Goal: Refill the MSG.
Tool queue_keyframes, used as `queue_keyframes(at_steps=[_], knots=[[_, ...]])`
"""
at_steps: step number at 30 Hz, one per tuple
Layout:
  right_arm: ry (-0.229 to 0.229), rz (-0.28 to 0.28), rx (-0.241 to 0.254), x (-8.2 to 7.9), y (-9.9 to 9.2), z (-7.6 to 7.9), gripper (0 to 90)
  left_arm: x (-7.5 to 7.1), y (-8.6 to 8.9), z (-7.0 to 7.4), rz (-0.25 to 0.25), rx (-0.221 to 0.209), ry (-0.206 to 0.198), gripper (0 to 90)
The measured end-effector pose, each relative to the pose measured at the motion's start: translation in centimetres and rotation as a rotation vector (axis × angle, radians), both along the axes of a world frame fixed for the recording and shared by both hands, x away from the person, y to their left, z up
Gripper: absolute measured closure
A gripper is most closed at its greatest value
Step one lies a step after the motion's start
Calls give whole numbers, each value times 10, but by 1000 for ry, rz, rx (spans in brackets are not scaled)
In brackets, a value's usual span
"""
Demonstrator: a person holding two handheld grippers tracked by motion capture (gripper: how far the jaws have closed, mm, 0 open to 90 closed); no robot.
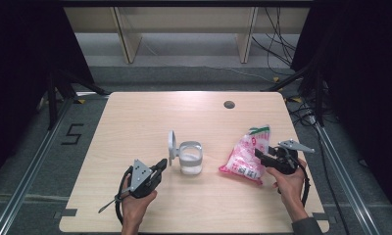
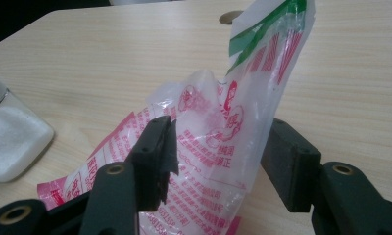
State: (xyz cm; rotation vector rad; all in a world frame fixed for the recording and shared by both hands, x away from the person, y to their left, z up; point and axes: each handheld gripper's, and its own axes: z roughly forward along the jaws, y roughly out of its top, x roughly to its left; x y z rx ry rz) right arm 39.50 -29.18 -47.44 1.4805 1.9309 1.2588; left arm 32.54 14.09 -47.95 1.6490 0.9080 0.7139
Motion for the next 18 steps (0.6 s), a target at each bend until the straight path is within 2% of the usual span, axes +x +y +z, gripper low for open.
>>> queue_keyframes(at_steps=[1, 3, 4, 6, 8, 9, 10, 11, 12, 14, 15, 16, 17, 18], knots=[[-9, 3, 9, 0, 0, 0, 474, 1, 0, 1, -3, -4, -4, 891], [27, -18, 22, -4, 2, 3, 469, 2, 0, 2, 1, 2, 0, 891], [-5, 11, 4, -2, -2, 1, 463, 3, 0, 2, 2, 3, 1, 891], [4, -1, 0, -3, -2, 1, 460, 5, -1, 2, -1, -7, 2, 891], [3, -8, -14, -4, -3, 2, 456, 6, -1, 2, -4, 9, -3, 891], [18, -30, 9, -6, 0, 3, 456, 6, -1, 2, 5, 3, 5, 891], [10, -23, 5, -7, 0, 3, 452, 7, 0, 2, 4, 1, 3, 891], [-8, -4, -29, -6, -2, 2, 446, 8, 1, 1, 6, -1, 7, 891], [-2, -12, -49, -6, -3, 2, 446, 9, 2, 2, 5, -5, 8, 891], [13, -9, -11, -10, -3, 1, 445, 10, 3, 2, 3, -12, 13, 891], [2, -13, -19, -10, -4, 0, 445, 11, 4, 2, -2, -15, 11, 891], [20, -33, -23, -11, -4, 1, 444, 11, 4, 3, 1, -12, 15, 891], [-1, -36, -33, -11, -5, 0, 444, 12, 4, 3, -1, -20, 14, 891], [-7, -26, -18, -12, -6, 0, 444, 12, 4, 3, 1, -22, 16, 891]])
